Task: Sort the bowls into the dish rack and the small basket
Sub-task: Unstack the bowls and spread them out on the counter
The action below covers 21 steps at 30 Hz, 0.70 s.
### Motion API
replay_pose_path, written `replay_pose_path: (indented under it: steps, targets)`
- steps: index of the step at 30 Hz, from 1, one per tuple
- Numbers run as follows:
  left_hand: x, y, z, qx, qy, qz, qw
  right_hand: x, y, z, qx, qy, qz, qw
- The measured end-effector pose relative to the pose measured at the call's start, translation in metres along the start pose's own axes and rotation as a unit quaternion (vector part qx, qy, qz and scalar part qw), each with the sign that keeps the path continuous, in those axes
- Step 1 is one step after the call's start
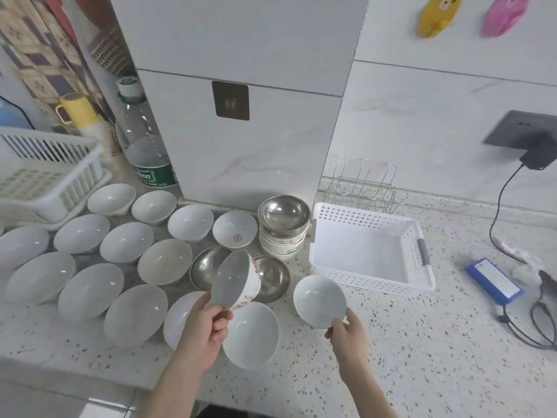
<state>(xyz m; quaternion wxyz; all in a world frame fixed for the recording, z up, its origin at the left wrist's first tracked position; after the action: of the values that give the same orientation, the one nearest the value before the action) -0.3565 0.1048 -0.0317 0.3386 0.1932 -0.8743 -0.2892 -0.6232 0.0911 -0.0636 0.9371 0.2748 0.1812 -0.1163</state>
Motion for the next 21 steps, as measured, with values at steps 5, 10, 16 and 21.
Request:
replay_pose_path:
  steps: [5,10,16,21]
  targets:
    - [0.002,0.007,0.007,0.021,-0.022,-0.004,1.000,0.004,-0.002,0.000,-0.019,0.008,0.002,1.000]
    - [0.001,0.011,0.012,0.032,-0.050,-0.009,0.998,0.008,-0.002,0.001,-0.027,0.003,0.012,1.000]
    - [0.004,0.015,0.021,0.035,-0.108,-0.010,0.994,0.008,-0.002,0.001,-0.018,-0.015,0.028,0.999]
    - [0.014,0.023,0.029,0.044,-0.196,0.019,0.979,0.007,-0.001,-0.004,0.010,-0.049,0.069,0.996]
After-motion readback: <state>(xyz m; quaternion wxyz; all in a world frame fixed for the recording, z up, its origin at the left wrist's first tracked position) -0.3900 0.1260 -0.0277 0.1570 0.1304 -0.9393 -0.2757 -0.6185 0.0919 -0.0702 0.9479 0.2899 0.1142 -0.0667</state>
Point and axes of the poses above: each hand's wrist, its own y-axis away from the middle knuckle, its own x-axis out of the palm, z = x × y, the point moved 3 cm from there along -y, towards the middle knuckle, and after that the axes turned 8 degrees about y, right-handed, at the moved point
